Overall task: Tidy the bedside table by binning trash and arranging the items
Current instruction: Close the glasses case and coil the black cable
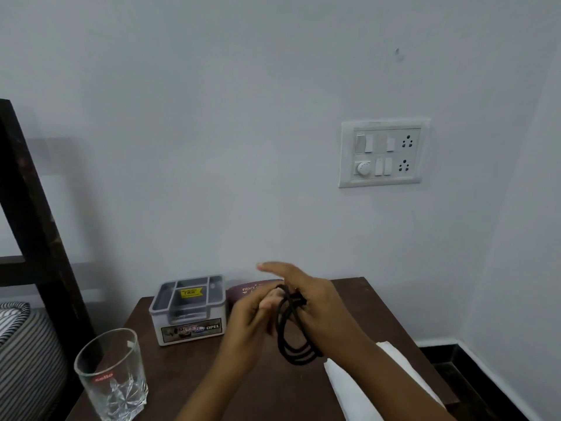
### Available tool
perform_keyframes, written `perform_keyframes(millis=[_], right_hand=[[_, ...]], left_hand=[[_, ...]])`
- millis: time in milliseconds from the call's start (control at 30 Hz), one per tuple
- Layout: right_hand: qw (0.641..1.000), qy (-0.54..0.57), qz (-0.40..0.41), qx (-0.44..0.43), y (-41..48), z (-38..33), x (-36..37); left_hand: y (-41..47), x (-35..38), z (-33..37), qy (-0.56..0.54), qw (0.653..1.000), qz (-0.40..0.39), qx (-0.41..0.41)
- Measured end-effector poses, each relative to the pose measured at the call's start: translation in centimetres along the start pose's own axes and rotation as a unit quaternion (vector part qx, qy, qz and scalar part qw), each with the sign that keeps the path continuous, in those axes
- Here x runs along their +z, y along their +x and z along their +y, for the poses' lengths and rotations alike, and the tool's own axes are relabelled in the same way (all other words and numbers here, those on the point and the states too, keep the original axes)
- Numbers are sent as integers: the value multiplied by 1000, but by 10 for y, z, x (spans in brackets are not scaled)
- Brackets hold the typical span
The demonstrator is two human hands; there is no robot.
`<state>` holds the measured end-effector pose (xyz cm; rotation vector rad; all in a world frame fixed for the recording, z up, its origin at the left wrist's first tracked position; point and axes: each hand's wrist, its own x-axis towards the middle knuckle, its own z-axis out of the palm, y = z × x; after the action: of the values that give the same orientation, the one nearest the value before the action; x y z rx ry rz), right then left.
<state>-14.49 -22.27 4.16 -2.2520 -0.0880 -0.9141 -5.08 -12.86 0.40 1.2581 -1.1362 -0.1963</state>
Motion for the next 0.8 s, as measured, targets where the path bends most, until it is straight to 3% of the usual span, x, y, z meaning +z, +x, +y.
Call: perform_keyframes(millis=[67, 133, 333, 400, 433, 500, 600, 700, 800], right_hand=[[999, 10, 32, -14, 4, -1, 4], [996, 51, 66, 36, 5, -2, 5], [957, 159, 146, 196, 9, 12, 6], [947, 144, 162, 238, 9, 13, 11], [943, 122, 160, 264, 8, 13, 13], [964, -37, 120, 236, 1, 18, 14], [941, -253, 112, 193, -4, 20, 14], [914, -298, 114, 250, -5, 27, 12], [900, -294, 101, 306, -10, 33, 13]], left_hand=[[-5, 13, -4, -27, 996, 30, -76], [-11, 21, -7, -62, 987, 64, -132], [-33, 36, 0, -92, 969, 82, -212], [-38, 41, 1, -69, 968, 62, -232], [-41, 42, -1, -66, 967, 55, -240], [-43, 43, 2, -108, 955, 71, -266], [-48, 42, 6, -205, 926, 96, -302], [-60, 33, 6, -235, 922, 71, -298], [-69, 26, 3, -157, 958, 62, -232]])
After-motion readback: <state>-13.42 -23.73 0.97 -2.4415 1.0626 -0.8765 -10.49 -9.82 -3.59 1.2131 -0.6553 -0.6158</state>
